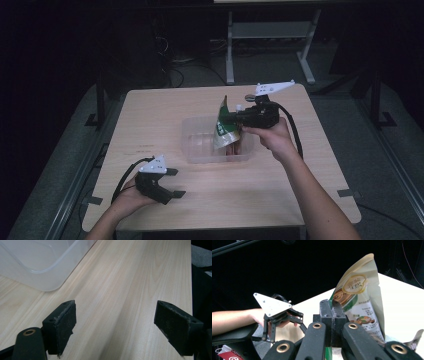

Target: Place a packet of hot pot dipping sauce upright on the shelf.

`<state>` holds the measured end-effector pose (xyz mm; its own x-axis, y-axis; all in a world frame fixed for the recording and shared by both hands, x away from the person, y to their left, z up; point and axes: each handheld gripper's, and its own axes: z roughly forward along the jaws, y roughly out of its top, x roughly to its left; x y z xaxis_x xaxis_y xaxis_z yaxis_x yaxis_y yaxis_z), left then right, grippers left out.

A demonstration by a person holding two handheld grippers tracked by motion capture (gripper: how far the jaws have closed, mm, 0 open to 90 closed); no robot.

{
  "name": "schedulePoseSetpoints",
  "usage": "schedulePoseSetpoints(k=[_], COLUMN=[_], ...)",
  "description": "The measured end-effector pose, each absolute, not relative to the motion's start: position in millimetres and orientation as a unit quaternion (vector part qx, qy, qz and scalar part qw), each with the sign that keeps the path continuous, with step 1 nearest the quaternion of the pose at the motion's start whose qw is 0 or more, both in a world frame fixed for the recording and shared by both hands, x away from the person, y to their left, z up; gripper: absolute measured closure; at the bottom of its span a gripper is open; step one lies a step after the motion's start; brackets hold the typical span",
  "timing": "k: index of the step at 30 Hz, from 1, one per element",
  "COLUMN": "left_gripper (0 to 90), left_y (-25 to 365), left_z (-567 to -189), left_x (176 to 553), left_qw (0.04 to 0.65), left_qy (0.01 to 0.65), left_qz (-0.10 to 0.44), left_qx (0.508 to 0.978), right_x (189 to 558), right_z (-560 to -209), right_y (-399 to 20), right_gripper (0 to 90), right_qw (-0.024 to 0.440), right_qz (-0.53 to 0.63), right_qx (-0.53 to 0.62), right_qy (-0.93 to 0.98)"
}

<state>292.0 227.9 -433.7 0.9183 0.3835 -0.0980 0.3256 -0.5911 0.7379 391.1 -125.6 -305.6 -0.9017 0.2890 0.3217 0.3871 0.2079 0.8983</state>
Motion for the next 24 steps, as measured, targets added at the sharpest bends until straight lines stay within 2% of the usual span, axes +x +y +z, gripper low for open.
schedulePoseSetpoints(k=[11,24], left_gripper=[17.6,17.6], left_y=[227.8,228.1], left_z=[-434.1,-433.8], left_x=[292.0,291.9], left_qw=[0.402,0.402], left_qy=[0.200,0.204], left_qz=[0.034,0.033], left_qx=[0.893,0.892], right_x=[409.5,414.1], right_z=[-312.0,-308.6], right_y=[-135.3,-145.8], right_gripper=[90.0,90.0], right_qw=[0.036,0.023], right_qz=[-0.571,-0.566], right_qx=[-0.244,-0.253], right_qy=[-0.783,-0.784])
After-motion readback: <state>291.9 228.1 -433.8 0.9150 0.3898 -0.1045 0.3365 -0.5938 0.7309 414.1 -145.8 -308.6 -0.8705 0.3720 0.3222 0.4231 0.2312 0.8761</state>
